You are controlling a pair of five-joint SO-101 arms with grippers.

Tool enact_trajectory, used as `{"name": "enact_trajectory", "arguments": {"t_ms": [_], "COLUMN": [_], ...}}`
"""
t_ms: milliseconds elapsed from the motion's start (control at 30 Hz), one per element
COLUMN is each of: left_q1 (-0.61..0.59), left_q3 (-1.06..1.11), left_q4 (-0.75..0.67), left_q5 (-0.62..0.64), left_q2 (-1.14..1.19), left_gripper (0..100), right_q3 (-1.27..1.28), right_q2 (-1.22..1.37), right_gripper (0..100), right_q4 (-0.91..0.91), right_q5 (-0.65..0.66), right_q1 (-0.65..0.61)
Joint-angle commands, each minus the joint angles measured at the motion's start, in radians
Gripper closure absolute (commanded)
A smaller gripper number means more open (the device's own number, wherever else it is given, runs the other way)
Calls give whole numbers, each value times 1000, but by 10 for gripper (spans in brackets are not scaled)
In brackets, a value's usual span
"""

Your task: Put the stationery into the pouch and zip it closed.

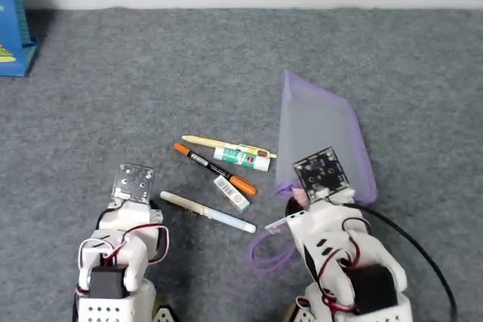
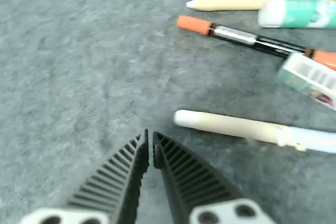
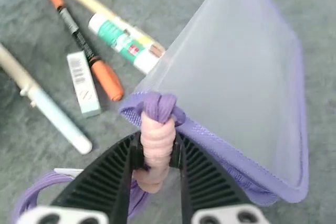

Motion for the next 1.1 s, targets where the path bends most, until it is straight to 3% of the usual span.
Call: {"name": "enact_trajectory", "arguments": {"t_ms": [0, 200, 400, 600, 733, 1067], "left_q1": [25, 69, 227, 468, 571, 741], "left_q3": [-12, -91, -232, -269, -263, -170], "left_q4": [61, 25, -25, -147, -207, -411], "left_q5": [-15, -34, 285, 460, 474, 430], "left_q2": [-11, -11, -11, -8, -8, -6], "left_gripper": [986, 986, 977, 750, 705, 805], "right_q3": [-41, -41, -43, -92, -184, -233], "right_q2": [-50, -79, -79, -81, -81, -79], "right_gripper": [991, 991, 991, 991, 991, 991], "right_q4": [4, 4, 4, 41, 125, 171], "right_q5": [8, 2, -28, -46, -48, -74], "right_q1": [16, 22, 22, 19, 13, -28]}}
